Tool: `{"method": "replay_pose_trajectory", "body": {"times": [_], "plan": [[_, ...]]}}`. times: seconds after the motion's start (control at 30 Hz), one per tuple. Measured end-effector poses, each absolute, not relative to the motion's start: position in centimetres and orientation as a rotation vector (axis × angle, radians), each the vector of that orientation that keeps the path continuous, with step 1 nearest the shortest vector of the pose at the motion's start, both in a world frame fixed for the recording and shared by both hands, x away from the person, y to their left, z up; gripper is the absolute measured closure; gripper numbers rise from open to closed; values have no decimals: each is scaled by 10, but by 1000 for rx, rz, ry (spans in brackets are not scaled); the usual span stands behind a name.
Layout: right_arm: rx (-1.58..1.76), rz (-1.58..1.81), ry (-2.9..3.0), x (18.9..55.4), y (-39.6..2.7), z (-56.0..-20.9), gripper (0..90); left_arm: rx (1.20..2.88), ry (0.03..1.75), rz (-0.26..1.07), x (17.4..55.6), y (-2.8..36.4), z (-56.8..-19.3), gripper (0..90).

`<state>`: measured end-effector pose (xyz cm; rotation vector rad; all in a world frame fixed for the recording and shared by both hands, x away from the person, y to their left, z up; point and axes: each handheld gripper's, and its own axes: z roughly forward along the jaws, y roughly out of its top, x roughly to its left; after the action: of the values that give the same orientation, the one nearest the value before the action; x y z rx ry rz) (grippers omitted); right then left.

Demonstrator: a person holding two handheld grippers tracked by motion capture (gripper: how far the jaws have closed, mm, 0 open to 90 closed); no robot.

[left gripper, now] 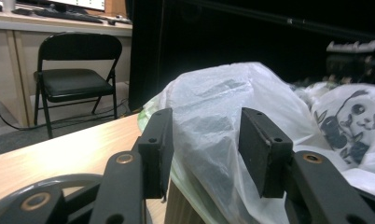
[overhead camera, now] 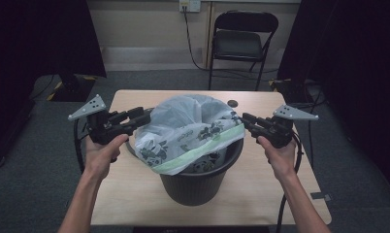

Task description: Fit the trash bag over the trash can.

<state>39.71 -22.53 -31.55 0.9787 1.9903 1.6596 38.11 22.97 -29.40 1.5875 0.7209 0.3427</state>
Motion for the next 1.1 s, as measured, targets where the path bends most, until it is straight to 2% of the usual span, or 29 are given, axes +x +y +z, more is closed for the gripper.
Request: {"method": "replay_pose_trajectory", "body": {"times": [0.03, 0.1, 0.27, 0.53, 0.93, 1.1], "plan": [[986, 1657, 1979, 397, -226, -314, 643, 1607, 728, 347, 382, 228, -294, 570], [986, 1649, 1967, 397, -227, -310, 599, 1600, 731, 353, 383, 227, -295, 714], [967, 1659, 1945, 396, -223, -301, 559, 1581, 735, 353, 383, 230, -294, 900], [955, 1701, 1908, 394, -220, -289, 482, 1570, 740, 332, 369, 239, -302, 900], [887, 1715, 1957, 386, -201, -281, 432, 1580, 674, 308, 331, 244, -297, 898], [878, 1707, 1971, 385, -197, -280, 418, 1567, 669, 362, 344, 235, -284, 653]]}}
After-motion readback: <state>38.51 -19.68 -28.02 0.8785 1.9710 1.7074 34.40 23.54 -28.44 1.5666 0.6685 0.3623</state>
